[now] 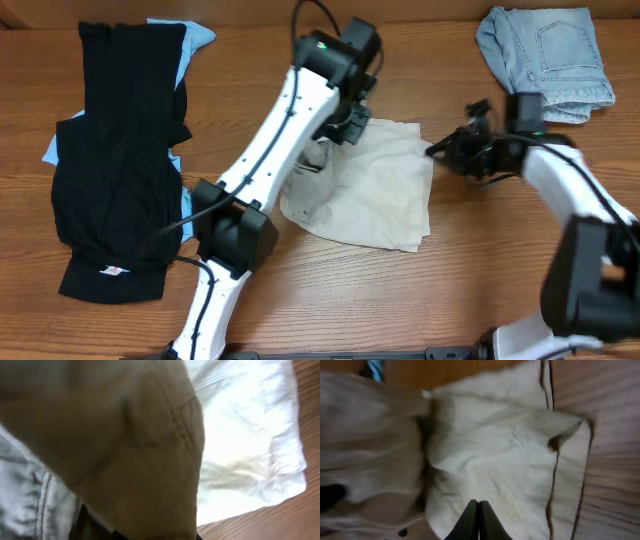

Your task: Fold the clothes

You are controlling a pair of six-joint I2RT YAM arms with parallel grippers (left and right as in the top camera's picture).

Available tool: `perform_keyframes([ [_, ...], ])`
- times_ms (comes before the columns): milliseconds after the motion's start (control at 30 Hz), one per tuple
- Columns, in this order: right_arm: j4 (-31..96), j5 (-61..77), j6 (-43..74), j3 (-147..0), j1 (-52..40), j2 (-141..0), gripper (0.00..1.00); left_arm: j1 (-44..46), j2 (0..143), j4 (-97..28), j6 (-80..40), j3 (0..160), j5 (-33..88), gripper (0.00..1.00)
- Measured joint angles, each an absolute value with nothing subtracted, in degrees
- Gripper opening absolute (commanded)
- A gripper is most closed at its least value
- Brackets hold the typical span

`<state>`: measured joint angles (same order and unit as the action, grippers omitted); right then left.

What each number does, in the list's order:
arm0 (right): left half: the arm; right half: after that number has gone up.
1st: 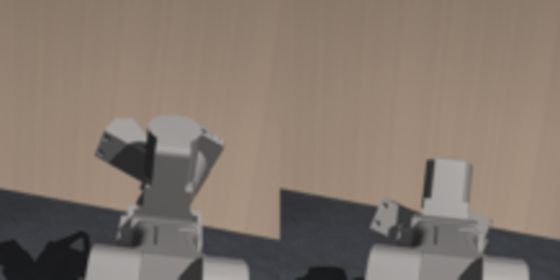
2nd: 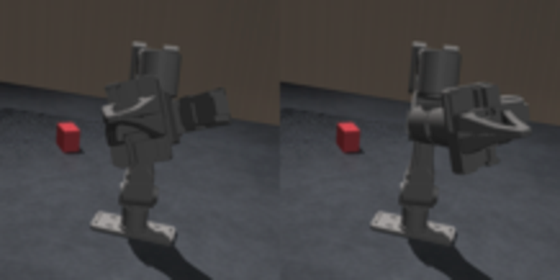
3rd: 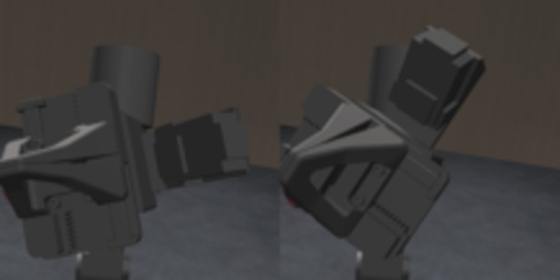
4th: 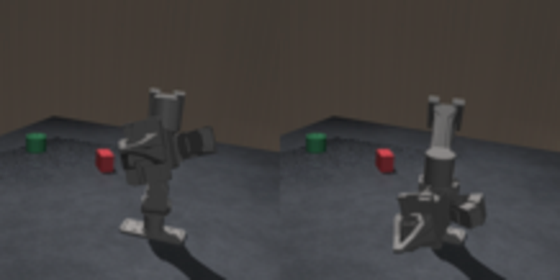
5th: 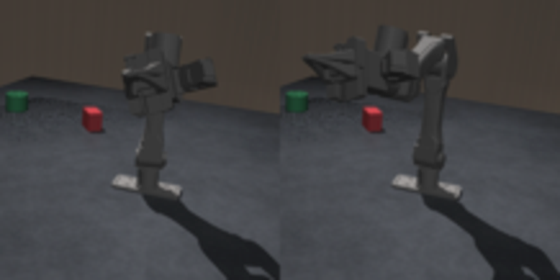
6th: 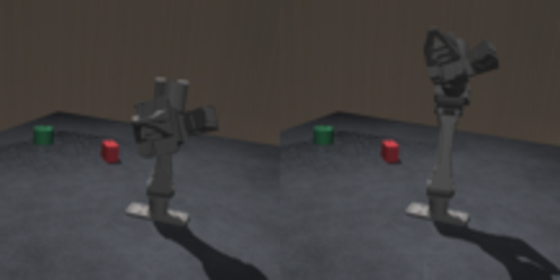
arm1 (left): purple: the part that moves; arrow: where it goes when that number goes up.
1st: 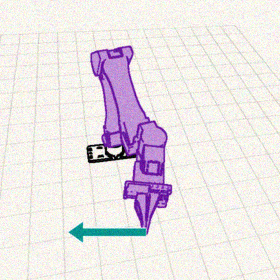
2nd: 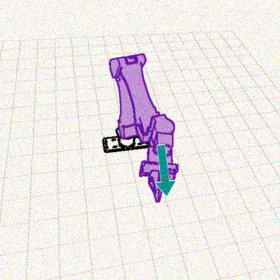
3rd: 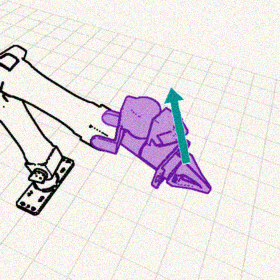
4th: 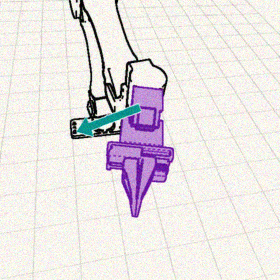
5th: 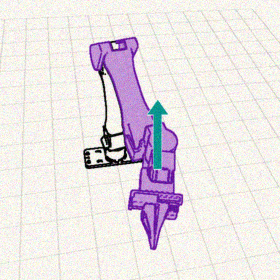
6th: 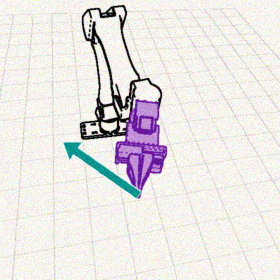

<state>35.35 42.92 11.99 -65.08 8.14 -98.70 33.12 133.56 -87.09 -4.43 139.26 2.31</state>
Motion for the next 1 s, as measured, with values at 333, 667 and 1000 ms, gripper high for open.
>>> perform_keyframes([
  [333,39.4,44.8,12.0,-68.3,18.8,-82.6,0.05,37.7,133.8,-79.7,-6.1,139.3,4.9,0.78],
  [667,42.8,44.2,12.0,-68.2,20.9,-82.5,0.16,41.5,133.8,-75.4,-6.7,139.4,9.7,1.0],
  [1000,49.4,38.2,9.0,-68.2,17.8,-83.1,0.55,34.7,130.8,-80.5,-6.7,148.1,10.3,1.0],
])
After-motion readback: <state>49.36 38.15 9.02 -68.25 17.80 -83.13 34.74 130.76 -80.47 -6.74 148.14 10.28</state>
